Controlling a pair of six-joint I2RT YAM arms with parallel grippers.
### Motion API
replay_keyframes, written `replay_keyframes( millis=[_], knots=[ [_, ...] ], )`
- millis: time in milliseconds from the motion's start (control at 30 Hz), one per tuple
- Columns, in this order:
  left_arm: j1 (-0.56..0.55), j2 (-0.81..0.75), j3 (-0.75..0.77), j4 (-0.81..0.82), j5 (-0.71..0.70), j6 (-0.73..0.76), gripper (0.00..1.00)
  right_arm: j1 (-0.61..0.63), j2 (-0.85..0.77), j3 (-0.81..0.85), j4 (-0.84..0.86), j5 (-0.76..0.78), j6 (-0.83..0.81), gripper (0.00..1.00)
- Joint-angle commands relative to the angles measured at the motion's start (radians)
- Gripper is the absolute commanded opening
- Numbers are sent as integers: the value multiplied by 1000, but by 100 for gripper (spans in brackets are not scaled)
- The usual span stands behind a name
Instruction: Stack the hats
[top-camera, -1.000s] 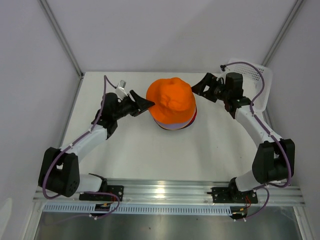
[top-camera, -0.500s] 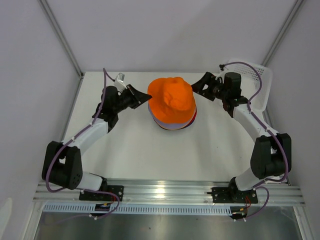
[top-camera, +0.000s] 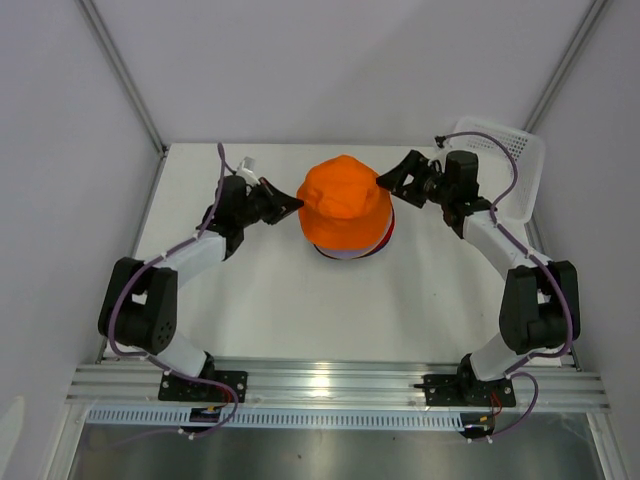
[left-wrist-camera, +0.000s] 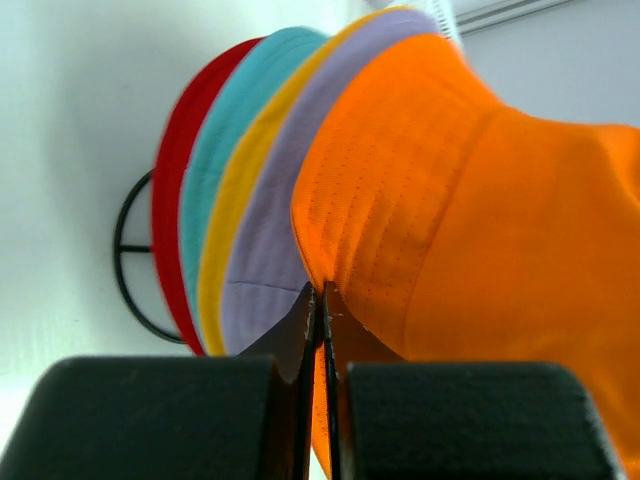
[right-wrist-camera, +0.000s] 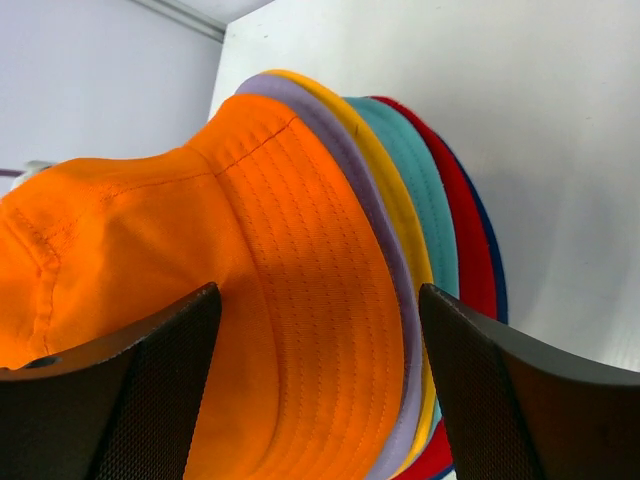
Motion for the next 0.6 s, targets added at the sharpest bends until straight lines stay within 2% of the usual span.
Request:
replay_keyframes(
  millis=[0, 233, 400, 467, 567],
  knots=[
    [13, 47, 28, -48, -7, 20, 1, 4, -7, -24, 100, -70, 45, 82],
    [-4, 39, 22, -76, -29, 74, 1, 4, -11, -58, 112, -80, 61, 82],
    [-25, 39, 48, -114, -53, 114, 1, 0, -19, -79, 152, -93, 90, 74],
    [-39, 52, 64, -140, -64, 131, 1, -2, -18, -84, 160, -102, 99, 69],
    [-53, 78, 80, -159, -82, 143, 1, -2, -14, -101, 177, -111, 110, 54]
  ],
)
